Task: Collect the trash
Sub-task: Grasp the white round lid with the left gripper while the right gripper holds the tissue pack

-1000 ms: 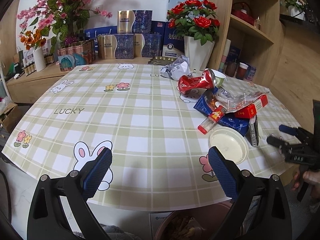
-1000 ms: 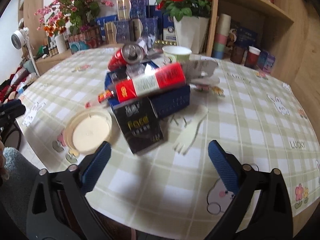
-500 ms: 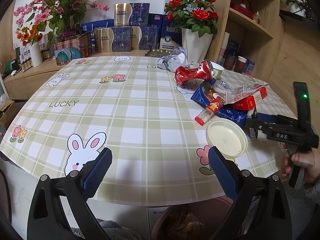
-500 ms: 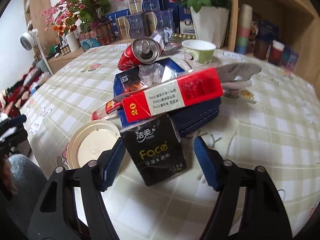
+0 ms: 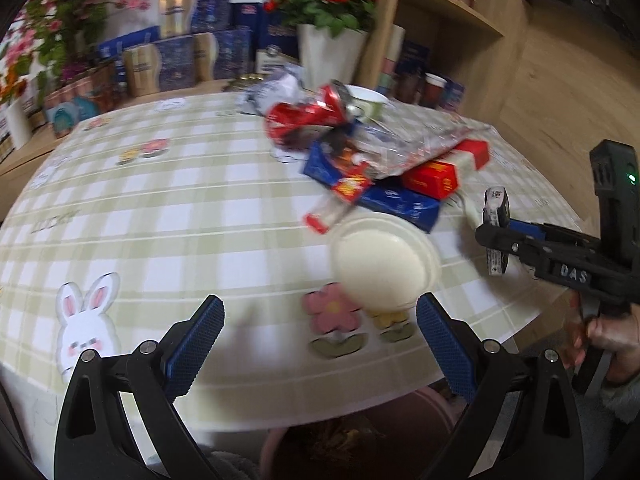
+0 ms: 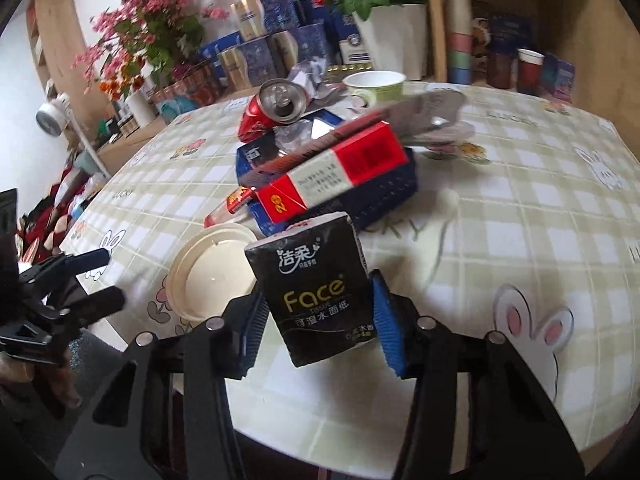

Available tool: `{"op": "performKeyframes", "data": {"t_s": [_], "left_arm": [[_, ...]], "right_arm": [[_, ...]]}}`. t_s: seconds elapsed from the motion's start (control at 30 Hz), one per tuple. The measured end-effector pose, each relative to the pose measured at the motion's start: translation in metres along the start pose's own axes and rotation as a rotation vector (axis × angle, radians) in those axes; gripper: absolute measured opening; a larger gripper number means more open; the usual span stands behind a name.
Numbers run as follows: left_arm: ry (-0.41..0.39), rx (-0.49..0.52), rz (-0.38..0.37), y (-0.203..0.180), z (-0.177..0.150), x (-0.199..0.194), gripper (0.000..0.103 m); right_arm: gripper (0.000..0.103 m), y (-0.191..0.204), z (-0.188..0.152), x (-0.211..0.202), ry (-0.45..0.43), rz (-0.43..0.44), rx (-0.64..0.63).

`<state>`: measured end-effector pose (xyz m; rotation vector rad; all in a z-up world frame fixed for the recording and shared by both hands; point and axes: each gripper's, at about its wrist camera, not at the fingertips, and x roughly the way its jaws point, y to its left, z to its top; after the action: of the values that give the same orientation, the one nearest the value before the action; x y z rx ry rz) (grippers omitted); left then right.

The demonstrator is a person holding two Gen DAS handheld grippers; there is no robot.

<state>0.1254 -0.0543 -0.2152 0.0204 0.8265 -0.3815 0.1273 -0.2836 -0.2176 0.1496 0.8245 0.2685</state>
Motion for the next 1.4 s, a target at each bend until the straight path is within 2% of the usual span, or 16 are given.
{"op": "performKeyframes", "data": {"t_s": [0.13,0.33,0.6,0.83,0.97,1.13,1.4], "left_arm": [[0.032,0.032,-0.022,-0.021,0.009,0.023,0.095],[0.088,0.150,0.029,-0.048,0.013,0.054,0.095],[0.130,0.138,0.049,-0.053,0.025,0.075,0.095],[0.162,0.090,0.022,-0.048,0.036,0.085,0.095],[0.154,0.088,0.023,-0.044,0.037,0.081,0.086],[0.134,0.044,0.004,-0.037,0.037,0.060,0.086],[0.062,-0.017,-0.010,-0.028,0.016,-0.007,0.085]], "right_arm": [[0.051,-0.014,-0.009,-0.009,-0.008,-0.017,0.051],[0.051,-0.026,-0.009,-0.017,-0.017,-0.016,0.075],[0.051,-0.028,-0.012,-0.016,-0.017,0.007,0.089],[0.051,-0.025,-0.013,-0.015,-0.009,0.015,0.090],[0.051,-0.022,-0.015,-0.015,-0.003,0.017,0.087],[0.051,-0.016,-0.016,-0.021,-0.010,0.021,0.069],[0.051,0.001,-0.024,-0.036,-0.012,0.039,0.055]]}}
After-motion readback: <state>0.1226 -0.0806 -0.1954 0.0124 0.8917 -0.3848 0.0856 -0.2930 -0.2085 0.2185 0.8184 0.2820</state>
